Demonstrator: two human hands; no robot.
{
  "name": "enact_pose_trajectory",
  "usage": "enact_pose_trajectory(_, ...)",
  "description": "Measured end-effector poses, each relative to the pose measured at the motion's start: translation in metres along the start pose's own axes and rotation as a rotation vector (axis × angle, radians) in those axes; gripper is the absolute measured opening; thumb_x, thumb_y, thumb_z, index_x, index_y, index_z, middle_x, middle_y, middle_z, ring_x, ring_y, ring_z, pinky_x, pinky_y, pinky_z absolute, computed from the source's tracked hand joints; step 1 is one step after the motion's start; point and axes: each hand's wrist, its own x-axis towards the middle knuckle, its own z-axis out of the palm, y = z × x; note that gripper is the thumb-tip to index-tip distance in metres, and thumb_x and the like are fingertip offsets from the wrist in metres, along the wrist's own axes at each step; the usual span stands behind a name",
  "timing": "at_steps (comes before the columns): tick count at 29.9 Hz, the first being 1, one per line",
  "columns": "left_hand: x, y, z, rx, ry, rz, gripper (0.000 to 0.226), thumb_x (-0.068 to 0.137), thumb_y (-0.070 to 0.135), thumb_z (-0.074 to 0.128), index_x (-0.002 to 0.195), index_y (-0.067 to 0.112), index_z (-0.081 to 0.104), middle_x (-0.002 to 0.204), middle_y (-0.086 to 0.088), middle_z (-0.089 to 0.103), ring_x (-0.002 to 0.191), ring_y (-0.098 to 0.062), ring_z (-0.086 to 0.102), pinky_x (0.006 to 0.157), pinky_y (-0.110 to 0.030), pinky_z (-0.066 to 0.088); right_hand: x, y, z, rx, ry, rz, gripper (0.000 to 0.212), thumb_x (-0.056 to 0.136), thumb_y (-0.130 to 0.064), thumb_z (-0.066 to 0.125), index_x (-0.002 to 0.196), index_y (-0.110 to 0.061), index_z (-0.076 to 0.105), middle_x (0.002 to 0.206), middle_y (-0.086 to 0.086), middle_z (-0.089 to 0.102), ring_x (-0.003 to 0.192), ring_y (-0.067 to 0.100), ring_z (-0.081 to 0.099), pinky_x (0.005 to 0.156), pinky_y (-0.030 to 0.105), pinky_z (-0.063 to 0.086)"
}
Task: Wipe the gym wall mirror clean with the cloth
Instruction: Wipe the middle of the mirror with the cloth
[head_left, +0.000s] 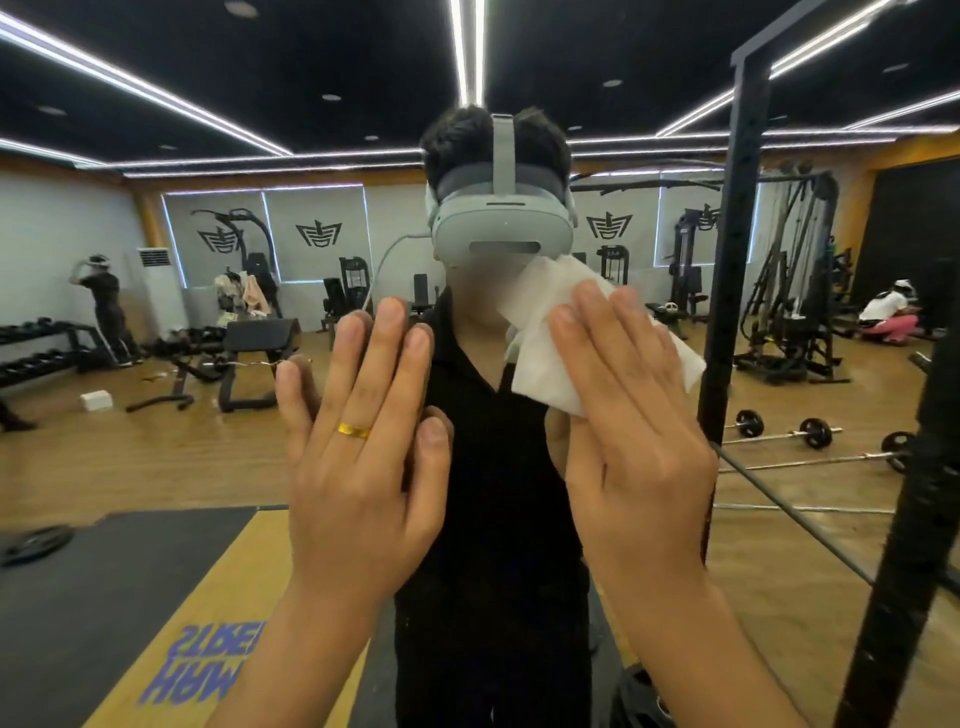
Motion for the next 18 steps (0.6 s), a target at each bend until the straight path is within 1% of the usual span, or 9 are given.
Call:
enact_pose_trajectory(1,0.0,-0.002,-0.006,-0.041,-0.028,0.015,0.048,0.102,0.014,0.045,0.148,0.001,0.048,0.159,-0.015,0.039,0.153,-0.032,0.03,0.123,-0.063,0.015,-0.001,-0.001,0.0,0.014,0.0,0.016,0.039,0.109,-0.008,0.036,0.142,-0.003,0.054,0.152,0.01,0.05,0.149,0.03,0.039,0.124,0.05,0.031)
enact_pose_trajectory(3,-0.002,-0.012,-0.021,-0.119,-0.074,0.051,0.045,0.1,0.011,0.046,0.144,0.001,0.051,0.156,-0.014,0.043,0.152,-0.031,0.033,0.125,-0.059,0.018,0.0,-0.005,-0.001,0.039,0.026,0.051,0.039,0.11,-0.014,0.036,0.14,-0.003,0.058,0.149,0.009,0.052,0.148,0.031,0.042,0.121,0.052,0.036)
enact_pose_trajectory(5,-0.006,-0.028,-0.039,-0.138,-0.066,0.065,0.043,0.099,0.011,0.049,0.14,0.001,0.053,0.152,-0.015,0.047,0.151,-0.031,0.035,0.125,-0.057,0.021,0.005,-0.009,-0.003,0.052,0.096,0.101,0.039,0.109,-0.018,0.039,0.138,-0.002,0.059,0.147,0.009,0.054,0.144,0.032,0.047,0.116,0.048,0.043)
enact_pose_trajectory(6,-0.009,-0.039,-0.046,-0.12,-0.042,0.054,0.042,0.099,0.012,0.049,0.139,0.001,0.053,0.151,-0.016,0.048,0.151,-0.032,0.036,0.124,-0.061,0.021,0.008,-0.012,-0.003,0.047,0.144,0.128,0.038,0.109,-0.018,0.042,0.138,-0.001,0.059,0.147,0.01,0.054,0.143,0.034,0.048,0.113,0.046,0.046)
enact_pose_trajectory(8,-0.013,-0.062,-0.054,-0.06,-0.008,0.002,0.045,0.1,0.017,0.049,0.142,0.0,0.05,0.154,-0.017,0.044,0.152,-0.032,0.033,0.121,-0.069,0.02,0.017,-0.018,0.001,0.032,0.23,0.181,0.035,0.106,-0.007,0.048,0.139,0.001,0.058,0.147,0.014,0.055,0.142,0.035,0.049,0.113,0.044,0.047)
enact_pose_trajectory(11,-0.02,-0.09,-0.053,0.028,-0.03,0.013,0.051,0.101,0.022,0.05,0.147,0.001,0.047,0.158,-0.018,0.04,0.151,-0.037,0.031,0.114,-0.076,0.022,0.028,-0.028,0.018,-0.007,0.304,0.248,0.038,0.102,0.002,0.051,0.14,-0.002,0.057,0.147,0.012,0.056,0.144,0.033,0.047,0.116,0.052,0.043)
enact_pose_trajectory(13,-0.024,-0.097,-0.049,0.078,-0.036,0.05,0.052,0.103,0.026,0.049,0.15,0.003,0.046,0.16,-0.017,0.037,0.153,-0.035,0.029,0.117,-0.073,0.021,0.027,-0.042,0.032,-0.03,0.294,0.26,0.04,0.101,0.002,0.05,0.14,-0.004,0.058,0.148,0.008,0.055,0.145,0.03,0.046,0.117,0.054,0.041)
enact_pose_trajectory(15,-0.026,-0.098,-0.047,0.093,-0.027,0.052,0.054,0.104,0.028,0.05,0.152,0.005,0.044,0.161,-0.016,0.036,0.153,-0.034,0.028,0.121,-0.065,0.016,0.015,-0.062,0.047,-0.04,0.224,0.209,0.04,0.101,0.001,0.05,0.139,-0.004,0.06,0.148,0.006,0.054,0.144,0.03,0.048,0.116,0.05,0.042)
enact_pose_trajectory(18,-0.026,-0.099,-0.047,0.084,-0.014,0.053,0.054,0.103,0.027,0.053,0.152,0.007,0.045,0.162,-0.015,0.035,0.153,-0.033,0.028,0.121,-0.064,0.017,-0.01,-0.077,0.061,-0.077,0.05,-0.022,0.033,0.104,0.0,0.052,0.135,-0.002,0.062,0.144,0.011,0.057,0.141,0.033,0.049,0.12,0.048,0.039)
